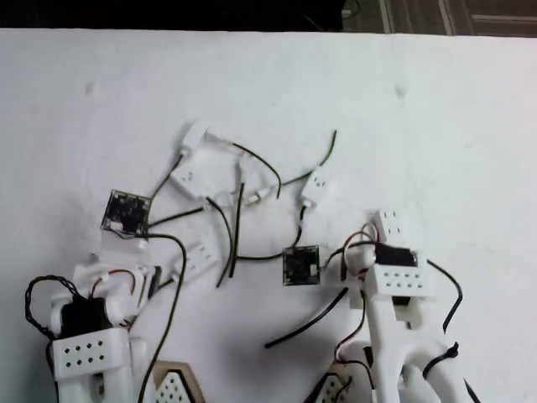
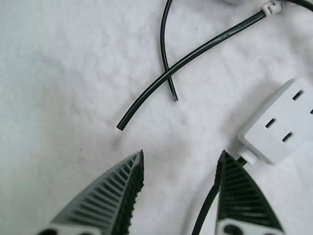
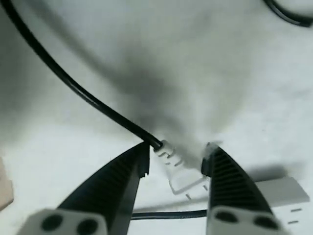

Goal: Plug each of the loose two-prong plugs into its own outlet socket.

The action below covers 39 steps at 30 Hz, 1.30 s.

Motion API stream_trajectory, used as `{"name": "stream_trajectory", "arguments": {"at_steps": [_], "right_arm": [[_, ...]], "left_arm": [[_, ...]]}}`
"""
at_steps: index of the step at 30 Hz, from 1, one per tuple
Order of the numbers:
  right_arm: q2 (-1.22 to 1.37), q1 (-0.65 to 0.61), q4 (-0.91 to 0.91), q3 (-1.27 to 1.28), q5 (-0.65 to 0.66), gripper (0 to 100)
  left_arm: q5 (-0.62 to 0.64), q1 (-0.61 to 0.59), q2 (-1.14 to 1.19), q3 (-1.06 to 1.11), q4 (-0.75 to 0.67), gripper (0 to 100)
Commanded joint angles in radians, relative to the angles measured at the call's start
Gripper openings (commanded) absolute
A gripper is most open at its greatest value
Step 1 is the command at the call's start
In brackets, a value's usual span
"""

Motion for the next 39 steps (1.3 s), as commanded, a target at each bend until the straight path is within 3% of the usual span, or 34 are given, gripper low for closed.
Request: {"name": "stream_trajectory", "arguments": {"at_steps": [1, 2, 7, 15, 22, 31, 36, 39], "right_arm": [[-0.019, -0.004, -0.073, 0.025, 0.009, 6.1], [-0.021, -0.005, -0.074, 0.029, 0.009, 1.9], [-0.030, -0.012, -0.070, 0.021, -0.025, 2.1], [-0.030, -0.120, -0.068, -0.132, -0.687, 1.9], [-0.021, -0.168, -0.073, -0.278, -1.037, 1.9], [0.025, -0.262, -0.073, -0.236, -1.105, 2.4], [0.094, -0.282, -0.070, -0.235, -1.105, 13.7], [0.079, -0.280, -0.067, -0.235, -1.097, 15.5]], "left_arm": [[0.006, -0.005, -0.008, -0.005, -0.014, 24], [0.006, -0.005, -0.008, -0.005, -0.014, 24], [0.006, -0.004, -0.008, -0.005, -0.014, 24], [0.006, -0.004, -0.008, -0.005, -0.014, 24], [0.006, -0.004, -0.008, -0.005, -0.014, 24], [0.006, -0.004, -0.008, -0.005, -0.014, 24], [0.006, -0.005, -0.008, -0.005, -0.014, 24], [0.006, -0.005, -0.008, -0.005, -0.014, 24]]}}
